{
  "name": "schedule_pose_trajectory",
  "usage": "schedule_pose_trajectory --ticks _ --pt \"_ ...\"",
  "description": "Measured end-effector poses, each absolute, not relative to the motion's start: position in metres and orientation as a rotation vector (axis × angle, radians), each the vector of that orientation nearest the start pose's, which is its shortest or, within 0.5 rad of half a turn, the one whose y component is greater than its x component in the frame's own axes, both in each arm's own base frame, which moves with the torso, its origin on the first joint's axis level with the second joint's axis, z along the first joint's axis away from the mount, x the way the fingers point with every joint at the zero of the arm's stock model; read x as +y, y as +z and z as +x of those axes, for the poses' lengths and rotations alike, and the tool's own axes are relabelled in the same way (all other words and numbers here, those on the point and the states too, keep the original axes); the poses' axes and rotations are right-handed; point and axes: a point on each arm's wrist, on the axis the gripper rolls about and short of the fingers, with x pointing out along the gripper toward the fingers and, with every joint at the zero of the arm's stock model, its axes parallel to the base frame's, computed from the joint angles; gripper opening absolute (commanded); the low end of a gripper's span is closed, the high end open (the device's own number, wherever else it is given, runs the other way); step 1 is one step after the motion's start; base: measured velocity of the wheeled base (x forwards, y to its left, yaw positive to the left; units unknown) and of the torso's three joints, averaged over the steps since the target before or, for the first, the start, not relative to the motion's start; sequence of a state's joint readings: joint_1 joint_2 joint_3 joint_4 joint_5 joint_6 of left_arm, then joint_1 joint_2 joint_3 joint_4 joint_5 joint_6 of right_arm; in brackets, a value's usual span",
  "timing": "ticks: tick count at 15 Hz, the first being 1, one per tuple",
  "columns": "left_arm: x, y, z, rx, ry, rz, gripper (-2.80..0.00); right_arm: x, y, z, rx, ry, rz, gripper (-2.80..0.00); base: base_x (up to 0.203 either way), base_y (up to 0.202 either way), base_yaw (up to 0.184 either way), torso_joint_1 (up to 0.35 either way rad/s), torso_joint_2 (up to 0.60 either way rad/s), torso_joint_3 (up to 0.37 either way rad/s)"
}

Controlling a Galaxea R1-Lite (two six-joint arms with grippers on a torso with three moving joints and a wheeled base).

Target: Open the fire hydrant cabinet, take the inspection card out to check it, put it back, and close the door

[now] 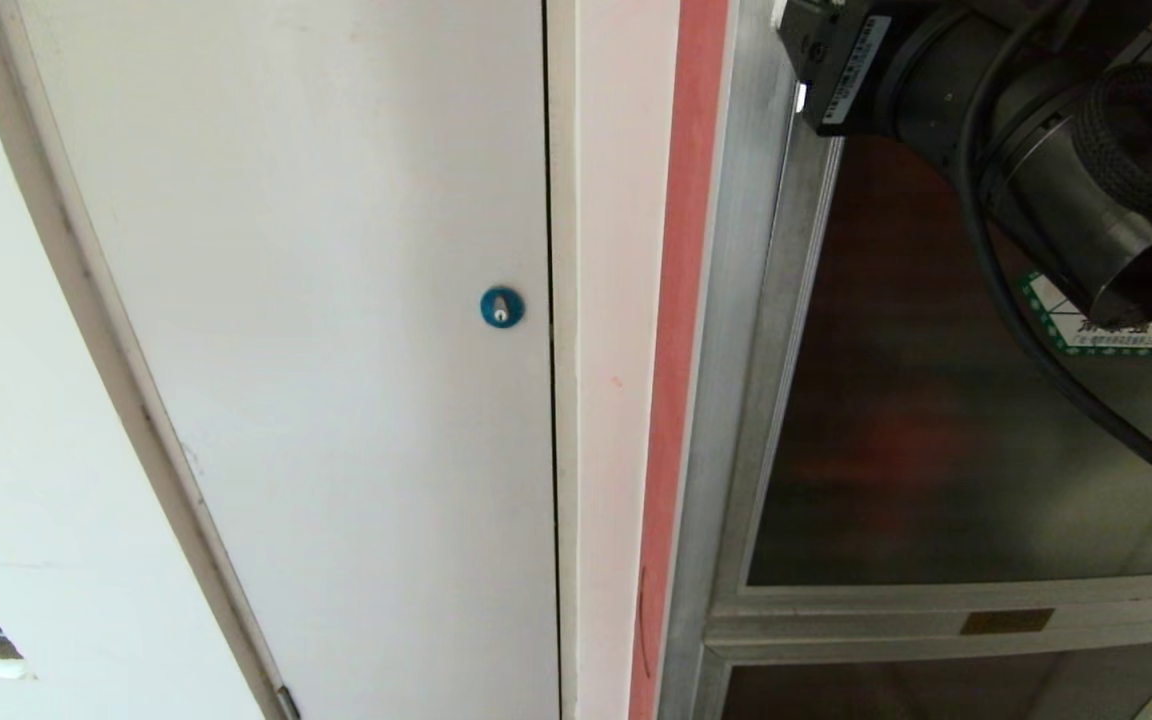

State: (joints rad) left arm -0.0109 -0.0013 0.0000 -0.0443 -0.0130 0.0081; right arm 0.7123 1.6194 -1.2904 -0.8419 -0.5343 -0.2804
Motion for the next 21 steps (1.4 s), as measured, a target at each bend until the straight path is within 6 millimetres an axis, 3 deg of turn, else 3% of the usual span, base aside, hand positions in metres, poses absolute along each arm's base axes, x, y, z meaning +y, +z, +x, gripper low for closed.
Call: schedule_pose_trajectory --ticks 12,21 --pt "0.0 0.08 -0.023 -0.045 -0.024 0.009 -2.8 0.188 0.364 0.234 -0.438 0.113 0.021 -2.8 0.0 0.0 0.0 0.0 0.0 0.0" --pt "0.0 0.08 -0.023 -0.045 -0.024 0.009 -2.8 0.183 0.371 0.203 -0.446 0.147 0.028 -2.8 0.0 0.0 0.0 0.0 0.0 0.0"
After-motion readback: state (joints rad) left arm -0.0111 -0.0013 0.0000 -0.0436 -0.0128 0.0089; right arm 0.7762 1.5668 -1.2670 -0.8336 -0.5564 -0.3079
